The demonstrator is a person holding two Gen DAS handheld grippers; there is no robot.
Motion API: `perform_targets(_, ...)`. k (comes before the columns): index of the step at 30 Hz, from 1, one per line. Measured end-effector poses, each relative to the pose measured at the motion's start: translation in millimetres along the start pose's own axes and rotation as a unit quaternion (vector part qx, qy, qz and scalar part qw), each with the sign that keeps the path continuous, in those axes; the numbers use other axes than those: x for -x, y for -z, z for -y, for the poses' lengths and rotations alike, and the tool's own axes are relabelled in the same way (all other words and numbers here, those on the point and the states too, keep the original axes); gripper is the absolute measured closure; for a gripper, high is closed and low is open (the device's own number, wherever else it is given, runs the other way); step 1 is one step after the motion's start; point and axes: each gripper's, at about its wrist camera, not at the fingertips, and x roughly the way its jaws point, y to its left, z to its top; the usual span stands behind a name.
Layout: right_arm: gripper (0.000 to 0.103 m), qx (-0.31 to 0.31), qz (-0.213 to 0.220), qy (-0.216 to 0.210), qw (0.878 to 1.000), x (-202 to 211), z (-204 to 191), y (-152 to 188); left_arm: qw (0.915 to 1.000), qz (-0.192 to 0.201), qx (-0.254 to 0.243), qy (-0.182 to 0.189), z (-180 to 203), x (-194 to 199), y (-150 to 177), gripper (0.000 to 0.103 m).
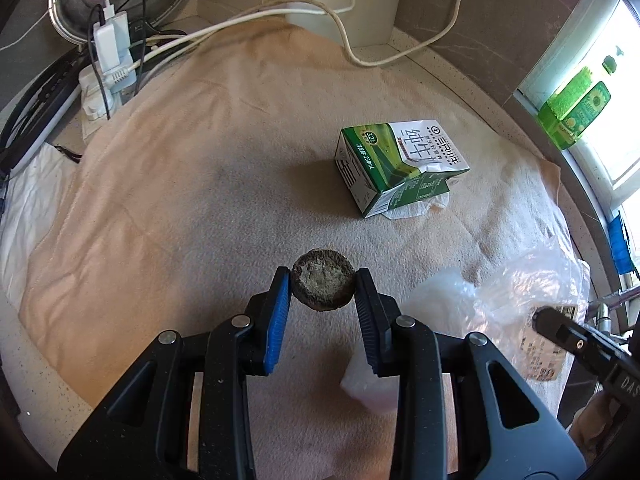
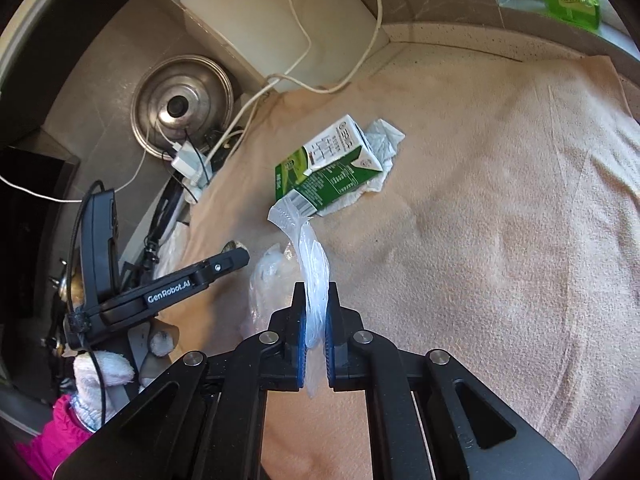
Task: Collect trash
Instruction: 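Lift the biscuit and plastic bag and carry them toward the counter edge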
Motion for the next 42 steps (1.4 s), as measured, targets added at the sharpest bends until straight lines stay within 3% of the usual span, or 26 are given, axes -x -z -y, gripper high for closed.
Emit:
perform_targets(23, 0.099, 0.004, 0.057, 0.003, 0.998, 47.8, -41.4, 9.8, 0.9998, 0.015, -0.009, 0.014, -40.5, 62.0, 61.2, 0.071)
perform_targets(42, 0.099, 0.016, 0.059, -0.006, 0.998, 66.3, -106.9, 69.3, 0.9993, 0.016, -0.028, 0.019, -77.7, 102.8, 119.8, 0.071)
